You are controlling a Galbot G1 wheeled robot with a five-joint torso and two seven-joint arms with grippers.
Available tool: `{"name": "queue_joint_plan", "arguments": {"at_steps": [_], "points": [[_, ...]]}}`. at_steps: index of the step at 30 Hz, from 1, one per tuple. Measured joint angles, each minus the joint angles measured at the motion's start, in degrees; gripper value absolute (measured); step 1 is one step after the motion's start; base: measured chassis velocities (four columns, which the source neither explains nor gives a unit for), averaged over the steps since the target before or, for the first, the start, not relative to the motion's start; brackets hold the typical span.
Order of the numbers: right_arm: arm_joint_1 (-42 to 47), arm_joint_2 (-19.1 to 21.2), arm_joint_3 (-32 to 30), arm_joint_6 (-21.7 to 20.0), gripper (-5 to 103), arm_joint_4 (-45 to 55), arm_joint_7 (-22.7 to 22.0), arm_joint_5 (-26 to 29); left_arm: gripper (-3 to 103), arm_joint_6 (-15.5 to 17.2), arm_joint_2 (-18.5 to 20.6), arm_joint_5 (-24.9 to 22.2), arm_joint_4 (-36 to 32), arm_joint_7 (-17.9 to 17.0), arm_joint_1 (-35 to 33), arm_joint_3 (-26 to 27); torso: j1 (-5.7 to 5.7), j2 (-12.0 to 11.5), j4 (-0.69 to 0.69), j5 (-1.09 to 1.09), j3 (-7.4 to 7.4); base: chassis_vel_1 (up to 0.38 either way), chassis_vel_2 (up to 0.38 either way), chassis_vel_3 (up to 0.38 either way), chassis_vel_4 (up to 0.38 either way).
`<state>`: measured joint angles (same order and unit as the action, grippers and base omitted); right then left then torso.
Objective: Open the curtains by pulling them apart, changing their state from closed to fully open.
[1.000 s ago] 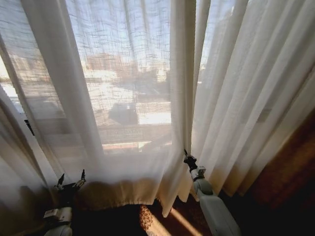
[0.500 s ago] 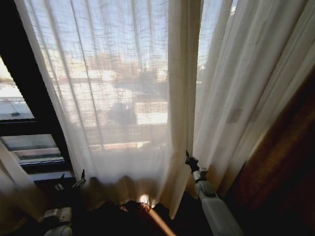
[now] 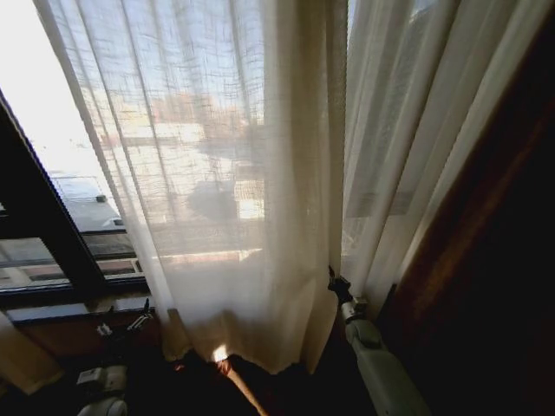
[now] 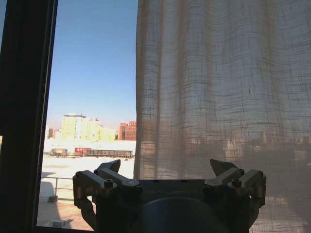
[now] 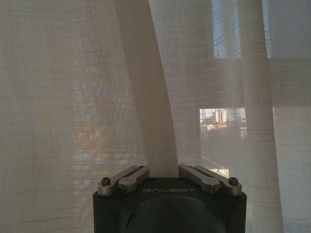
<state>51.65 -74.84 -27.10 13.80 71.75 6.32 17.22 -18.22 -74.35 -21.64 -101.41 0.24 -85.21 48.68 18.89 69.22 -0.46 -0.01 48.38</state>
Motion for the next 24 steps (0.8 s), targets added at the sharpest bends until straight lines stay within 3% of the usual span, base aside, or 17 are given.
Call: {"name": "queue_joint_plan", "arguments": {"at_steps": [11,16,21,24], "points": [[-0.6,-0.3,0.0,0.7,0,-0.7,-0.5,-1.0,100,0.0,0.0,0.0,0.0,0.0,0.0,0.0,0.0,0.0,0.0,0.01,0.0,-0.325,-0.338,0.336,0.344],[-0.9,-0.6,0.0,1.3,0,-0.7,-1.5,-1.1,100,0.0,0.0,0.0,0.0,0.1,0.0,0.0,0.0,0.0,-0.03,0.03,0.01,-0.125,-0.169,0.149,0.106],[-1.5,-1.3,0.0,2.9,0,-0.9,-3.6,-1.5,100,0.0,0.0,0.0,0.0,0.0,0.0,0.0,0.0,0.0,0.02,-0.07,0.0,0.006,0.011,-0.006,-0.008],[-1.6,-1.4,0.0,3.2,0,-0.7,-3.7,-1.5,100,0.0,0.0,0.0,0.0,0.0,0.0,0.0,0.01,0.0,0.03,-0.01,0.0,0.05,0.07,-0.036,-0.039]]}}
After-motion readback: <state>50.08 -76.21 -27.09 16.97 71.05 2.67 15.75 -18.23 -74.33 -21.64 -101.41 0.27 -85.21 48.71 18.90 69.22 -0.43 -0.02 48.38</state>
